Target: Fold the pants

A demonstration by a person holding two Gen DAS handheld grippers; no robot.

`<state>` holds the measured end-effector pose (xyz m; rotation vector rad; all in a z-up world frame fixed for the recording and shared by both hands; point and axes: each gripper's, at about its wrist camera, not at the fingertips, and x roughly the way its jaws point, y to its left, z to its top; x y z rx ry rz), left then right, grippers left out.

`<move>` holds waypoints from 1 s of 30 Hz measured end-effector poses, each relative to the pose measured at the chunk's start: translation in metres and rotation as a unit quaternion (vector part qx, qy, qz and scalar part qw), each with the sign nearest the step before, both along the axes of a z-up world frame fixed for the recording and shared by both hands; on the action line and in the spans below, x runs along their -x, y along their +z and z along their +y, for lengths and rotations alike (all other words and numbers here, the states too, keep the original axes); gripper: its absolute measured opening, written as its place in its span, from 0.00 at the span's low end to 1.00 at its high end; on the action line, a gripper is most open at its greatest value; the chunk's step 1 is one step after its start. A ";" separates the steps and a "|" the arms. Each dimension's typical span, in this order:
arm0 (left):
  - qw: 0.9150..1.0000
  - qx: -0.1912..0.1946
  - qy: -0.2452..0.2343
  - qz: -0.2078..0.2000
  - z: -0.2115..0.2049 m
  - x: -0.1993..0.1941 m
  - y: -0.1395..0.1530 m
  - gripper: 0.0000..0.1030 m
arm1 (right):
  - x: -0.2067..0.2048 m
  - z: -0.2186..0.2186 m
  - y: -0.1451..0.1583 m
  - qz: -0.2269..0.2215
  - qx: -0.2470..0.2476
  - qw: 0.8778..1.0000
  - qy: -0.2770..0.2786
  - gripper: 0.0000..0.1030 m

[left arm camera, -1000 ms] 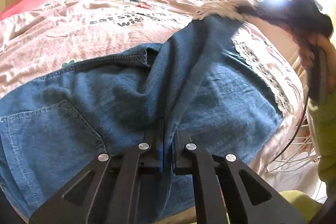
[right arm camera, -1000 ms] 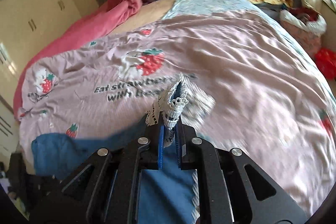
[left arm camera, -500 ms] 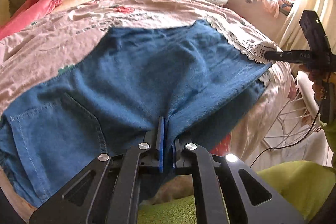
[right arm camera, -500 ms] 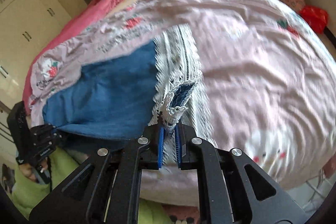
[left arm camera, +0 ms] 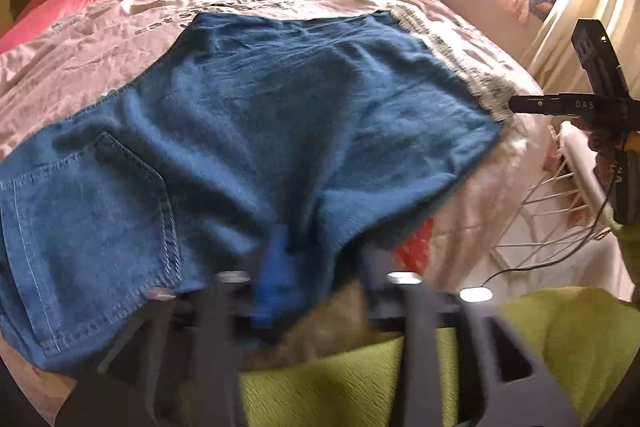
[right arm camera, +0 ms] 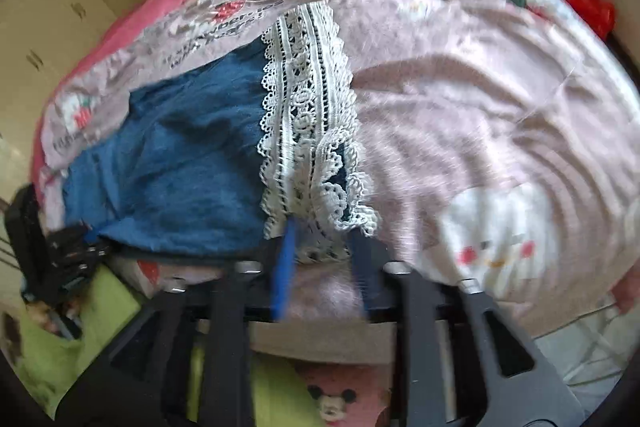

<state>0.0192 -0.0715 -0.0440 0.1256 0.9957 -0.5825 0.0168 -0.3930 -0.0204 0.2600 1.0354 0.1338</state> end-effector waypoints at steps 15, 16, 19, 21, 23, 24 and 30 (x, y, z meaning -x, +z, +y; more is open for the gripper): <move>0.953 0.020 0.296 -0.057 0.161 0.013 0.044 0.92 | -0.035 0.059 -0.019 -0.024 0.047 0.993 0.105 0.41; 0.950 0.018 0.309 -0.049 0.168 0.012 0.039 0.92 | -0.034 0.059 -0.023 -0.021 0.045 0.993 0.105 0.42; 0.941 0.019 0.338 -0.025 0.181 -0.001 0.022 0.93 | -0.031 0.057 -0.027 -0.022 0.038 0.993 0.108 0.46; 0.939 0.012 0.343 -0.010 0.180 -0.012 0.008 0.80 | -0.030 0.056 -0.027 -0.019 0.034 0.993 0.109 0.47; 0.941 0.044 0.336 -0.001 0.182 -0.012 0.002 0.47 | -0.028 0.055 -0.026 -0.017 0.036 0.993 0.112 0.47; 0.939 0.049 0.342 -0.006 0.186 -0.010 0.005 0.46 | -0.028 0.055 -0.027 -0.016 0.036 0.993 0.112 0.47; 0.936 0.043 0.347 -0.037 0.203 -0.005 0.016 0.44 | -0.027 0.061 -0.030 -0.013 0.041 0.993 0.113 0.49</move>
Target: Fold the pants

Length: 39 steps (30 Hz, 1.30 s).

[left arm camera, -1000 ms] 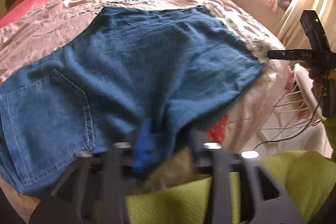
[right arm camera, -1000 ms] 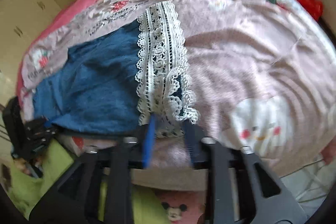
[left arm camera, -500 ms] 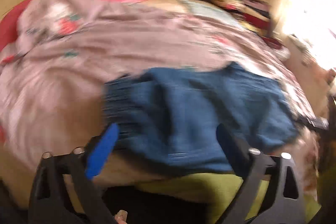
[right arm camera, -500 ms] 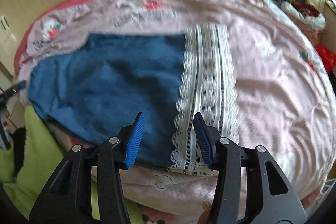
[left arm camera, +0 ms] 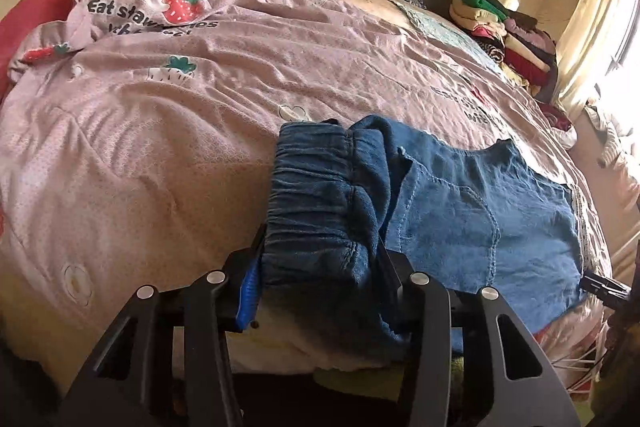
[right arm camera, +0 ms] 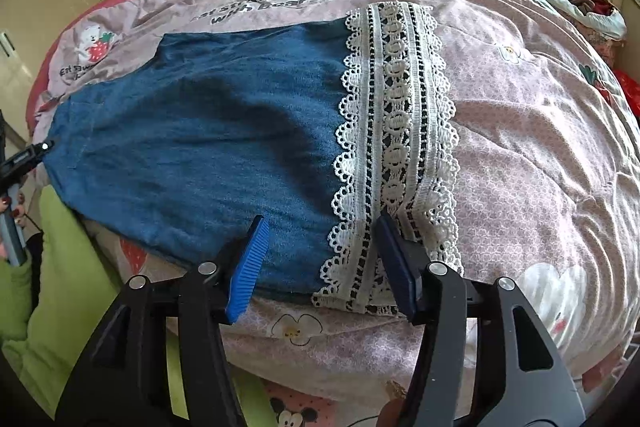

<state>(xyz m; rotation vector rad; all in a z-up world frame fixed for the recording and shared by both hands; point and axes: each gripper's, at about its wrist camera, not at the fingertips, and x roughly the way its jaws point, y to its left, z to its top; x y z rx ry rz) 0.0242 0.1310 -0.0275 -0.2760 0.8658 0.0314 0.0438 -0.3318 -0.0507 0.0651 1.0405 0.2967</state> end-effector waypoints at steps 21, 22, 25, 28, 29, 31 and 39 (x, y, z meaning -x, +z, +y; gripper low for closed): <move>0.987 -0.087 -0.134 0.029 -0.120 -0.033 -0.015 0.74 | 0.005 0.021 0.008 -0.008 -0.036 0.998 0.049 0.53; 0.986 -0.096 -0.136 0.027 -0.122 -0.033 -0.018 0.74 | 0.005 0.016 0.016 -0.021 -0.043 0.998 0.044 0.53; 0.986 -0.093 -0.138 0.021 -0.125 -0.032 -0.004 0.74 | -0.007 -0.011 0.041 -0.065 -0.042 0.997 0.007 0.54; 0.986 -0.067 -0.149 -0.014 -0.129 -0.034 0.022 0.74 | -0.035 -0.034 0.052 -0.079 -0.036 0.996 -0.028 0.54; 0.986 -0.064 -0.155 -0.022 -0.133 -0.036 0.029 0.74 | -0.048 -0.042 0.054 -0.083 -0.038 0.995 -0.034 0.54; 0.984 -0.039 -0.171 -0.031 -0.140 -0.052 0.038 0.74 | -0.070 -0.053 0.052 -0.075 -0.041 0.995 -0.045 0.54; 0.979 -0.016 -0.203 -0.002 -0.177 -0.140 0.035 0.74 | -0.141 -0.064 0.026 -0.042 -0.080 0.996 -0.028 0.54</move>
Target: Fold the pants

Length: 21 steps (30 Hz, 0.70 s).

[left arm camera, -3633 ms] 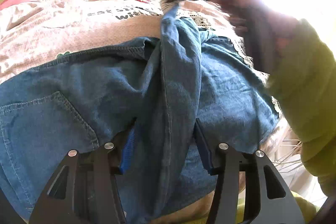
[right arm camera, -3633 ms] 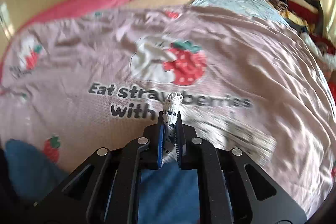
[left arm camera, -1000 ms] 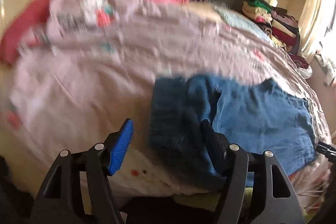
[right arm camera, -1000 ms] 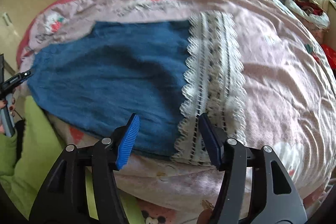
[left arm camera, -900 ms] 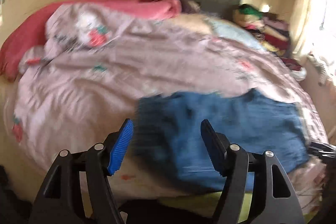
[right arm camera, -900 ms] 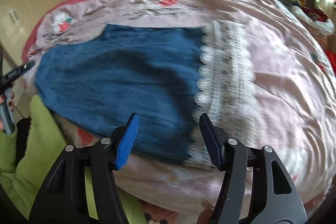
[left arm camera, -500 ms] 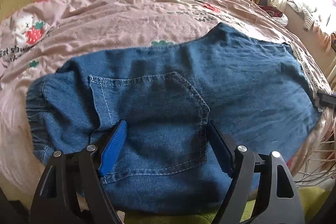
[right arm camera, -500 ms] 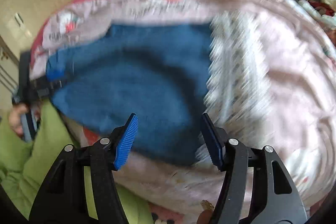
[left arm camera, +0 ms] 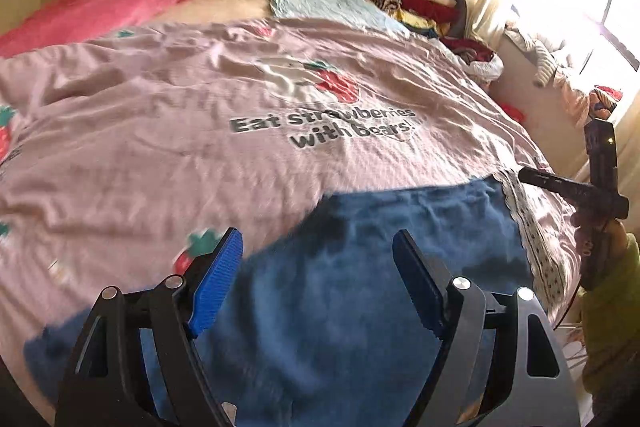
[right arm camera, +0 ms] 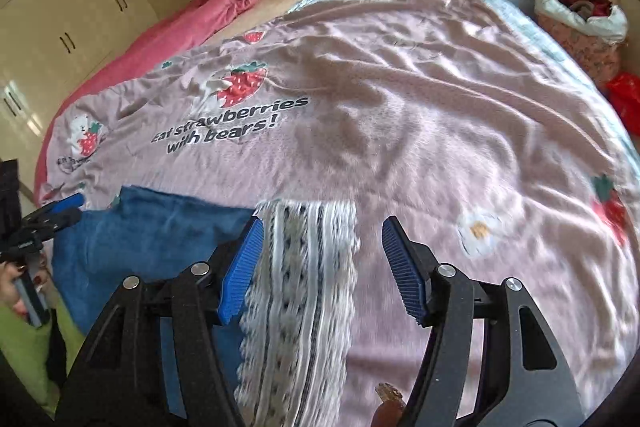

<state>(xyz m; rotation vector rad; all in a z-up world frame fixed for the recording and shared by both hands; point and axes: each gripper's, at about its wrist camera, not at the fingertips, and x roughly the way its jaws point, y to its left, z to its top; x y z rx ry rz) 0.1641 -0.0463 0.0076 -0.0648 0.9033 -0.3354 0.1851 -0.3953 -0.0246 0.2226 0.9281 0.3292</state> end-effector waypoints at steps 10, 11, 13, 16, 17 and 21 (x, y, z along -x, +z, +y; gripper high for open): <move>0.998 -0.011 -0.018 0.063 -0.023 -0.039 -0.051 0.24 | 0.000 0.014 -0.016 -0.010 -0.019 0.998 0.063 0.16; 0.998 0.006 -0.022 0.066 -0.024 -0.038 -0.048 0.10 | 0.004 0.015 -0.010 -0.021 -0.014 0.997 0.066 0.15; 0.999 0.000 -0.019 0.051 -0.025 -0.036 -0.039 0.10 | 0.008 0.015 0.006 -0.046 -0.004 0.997 0.066 0.14; 1.000 -0.007 -0.013 0.027 -0.026 -0.039 -0.027 0.10 | 0.004 0.016 0.024 -0.078 0.009 0.995 0.067 0.14; 1.000 -0.008 -0.010 0.025 -0.026 -0.042 -0.027 0.08 | -0.002 0.019 0.027 -0.084 0.019 0.994 0.069 0.14; 0.999 -0.027 0.001 0.030 -0.031 -0.048 -0.041 0.08 | -0.024 0.027 0.006 -0.049 0.062 0.994 0.073 0.14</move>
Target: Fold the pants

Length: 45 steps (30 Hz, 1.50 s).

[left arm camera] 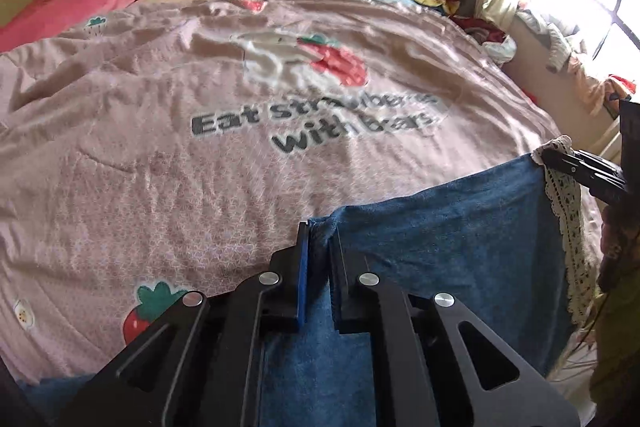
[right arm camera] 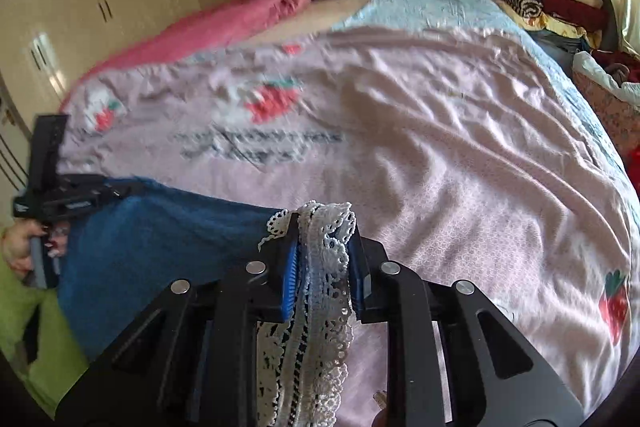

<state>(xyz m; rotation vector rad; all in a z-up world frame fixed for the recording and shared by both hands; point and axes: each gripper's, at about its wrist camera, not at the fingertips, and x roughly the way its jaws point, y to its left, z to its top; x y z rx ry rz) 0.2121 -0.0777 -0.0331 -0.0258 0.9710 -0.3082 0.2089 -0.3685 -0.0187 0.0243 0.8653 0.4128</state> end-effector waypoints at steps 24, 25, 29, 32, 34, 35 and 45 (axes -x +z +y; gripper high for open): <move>0.997 -0.035 0.012 -0.064 0.034 0.140 0.026 0.84 | 0.150 0.041 0.000 -0.008 0.059 0.998 -0.001 0.49; 0.998 -0.034 0.010 -0.054 0.035 0.143 0.020 0.84 | 0.153 0.044 -0.005 -0.002 0.070 0.998 -0.001 0.49; 1.000 -0.019 -0.007 -0.008 0.040 0.153 -0.003 0.91 | 0.162 0.044 -0.028 0.030 0.124 0.992 -0.016 0.48; 0.999 -0.043 0.000 0.010 0.042 0.153 -0.017 0.91 | 0.166 0.037 -0.030 0.032 0.112 0.993 -0.030 0.48; 0.999 -0.049 -0.004 0.014 0.042 0.149 -0.020 0.91 | 0.165 0.036 -0.036 0.033 0.110 0.993 -0.032 0.48; 0.998 -0.056 -0.005 0.015 0.040 0.148 -0.022 0.92 | 0.166 0.037 -0.037 0.034 0.110 0.993 -0.034 0.48; 0.999 -0.030 -0.012 -0.025 0.039 0.161 0.009 0.95 | 0.178 0.018 0.010 0.014 0.056 0.996 -0.073 0.58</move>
